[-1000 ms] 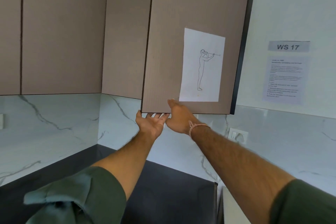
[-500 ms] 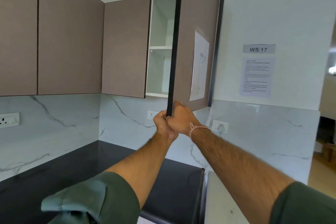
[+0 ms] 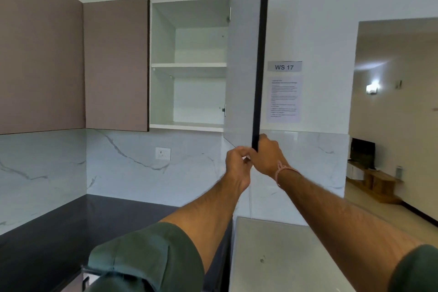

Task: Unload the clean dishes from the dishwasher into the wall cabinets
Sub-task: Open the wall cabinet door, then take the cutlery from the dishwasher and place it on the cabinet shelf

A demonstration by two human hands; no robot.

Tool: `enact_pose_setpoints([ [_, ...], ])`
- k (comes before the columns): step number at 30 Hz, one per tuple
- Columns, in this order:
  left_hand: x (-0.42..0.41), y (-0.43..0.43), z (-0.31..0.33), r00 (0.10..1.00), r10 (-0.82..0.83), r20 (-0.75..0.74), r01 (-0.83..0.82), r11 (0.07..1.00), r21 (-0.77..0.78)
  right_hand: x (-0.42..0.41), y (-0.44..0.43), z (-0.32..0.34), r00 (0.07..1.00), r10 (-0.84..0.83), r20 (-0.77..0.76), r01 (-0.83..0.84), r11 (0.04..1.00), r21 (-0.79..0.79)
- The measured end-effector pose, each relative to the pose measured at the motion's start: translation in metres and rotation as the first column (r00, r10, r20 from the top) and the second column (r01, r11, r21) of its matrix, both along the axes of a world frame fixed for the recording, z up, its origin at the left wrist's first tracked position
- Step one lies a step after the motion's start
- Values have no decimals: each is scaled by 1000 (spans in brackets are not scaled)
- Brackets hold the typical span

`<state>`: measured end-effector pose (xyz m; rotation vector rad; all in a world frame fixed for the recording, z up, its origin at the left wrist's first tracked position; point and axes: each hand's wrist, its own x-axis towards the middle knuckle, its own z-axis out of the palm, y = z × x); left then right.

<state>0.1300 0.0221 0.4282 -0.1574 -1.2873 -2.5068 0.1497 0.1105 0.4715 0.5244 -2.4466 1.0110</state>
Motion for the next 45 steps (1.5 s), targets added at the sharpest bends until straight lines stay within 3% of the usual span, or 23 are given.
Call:
enact_pose_setpoints([
  [9,-7,-28,-11,998,58,18,-53,978,-200,0,-24,-19,994,-22,-104,12,995,-100],
  [14,-22,-34,-23,998,67,4,-64,965,-255,-6,-21,-38,987,44,-154,-63,991,-122],
  [21,-45,-35,-98,993,32,112,3,955,-296,-24,10,-113,993,113,27,-110,988,-113],
  [25,-47,-20,-174,969,13,247,101,891,-442,-33,43,-185,988,16,155,-1,995,-96],
  [30,-37,13,-309,895,2,447,298,741,-601,-49,102,-319,941,-80,330,54,995,90],
  [36,-25,66,-472,732,-11,681,529,639,-558,-49,164,-488,798,-117,592,33,988,152],
  [42,-9,125,-620,575,-16,818,675,574,-464,-37,209,-655,658,-123,743,-16,984,177],
  [45,4,145,-672,548,-4,837,710,531,-462,-20,224,-712,601,-130,788,-41,980,193],
])
